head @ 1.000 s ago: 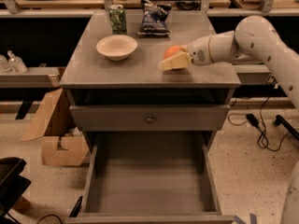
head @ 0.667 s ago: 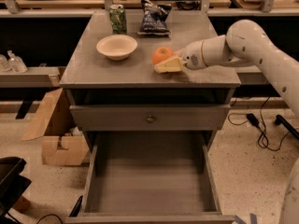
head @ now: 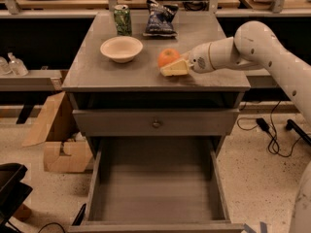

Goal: Place orange into middle drawer

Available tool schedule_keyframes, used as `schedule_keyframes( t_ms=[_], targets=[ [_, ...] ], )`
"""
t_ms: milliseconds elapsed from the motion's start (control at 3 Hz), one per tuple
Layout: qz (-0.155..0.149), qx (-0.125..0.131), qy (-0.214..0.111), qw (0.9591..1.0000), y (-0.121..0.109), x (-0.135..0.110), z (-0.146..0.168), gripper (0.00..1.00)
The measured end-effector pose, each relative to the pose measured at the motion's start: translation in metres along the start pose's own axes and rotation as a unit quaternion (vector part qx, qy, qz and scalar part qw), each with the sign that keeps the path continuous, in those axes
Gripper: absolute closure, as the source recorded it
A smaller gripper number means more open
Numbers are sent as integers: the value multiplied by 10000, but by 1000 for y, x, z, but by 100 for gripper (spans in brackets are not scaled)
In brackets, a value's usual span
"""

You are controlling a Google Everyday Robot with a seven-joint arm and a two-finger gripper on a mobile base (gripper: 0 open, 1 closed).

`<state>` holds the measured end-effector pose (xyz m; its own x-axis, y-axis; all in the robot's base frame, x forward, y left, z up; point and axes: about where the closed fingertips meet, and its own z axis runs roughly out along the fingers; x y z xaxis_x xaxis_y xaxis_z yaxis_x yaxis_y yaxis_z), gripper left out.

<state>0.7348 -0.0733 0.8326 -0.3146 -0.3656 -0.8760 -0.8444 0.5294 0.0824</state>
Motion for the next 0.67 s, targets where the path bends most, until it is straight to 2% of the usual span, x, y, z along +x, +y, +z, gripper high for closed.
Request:
schedule_keyframes(
  t_ms=[333,667],
  targets=[
    [0,-9,2,10000,0,0,1,100],
    [1,-34,7,10000,2,0,4,82]
  ],
)
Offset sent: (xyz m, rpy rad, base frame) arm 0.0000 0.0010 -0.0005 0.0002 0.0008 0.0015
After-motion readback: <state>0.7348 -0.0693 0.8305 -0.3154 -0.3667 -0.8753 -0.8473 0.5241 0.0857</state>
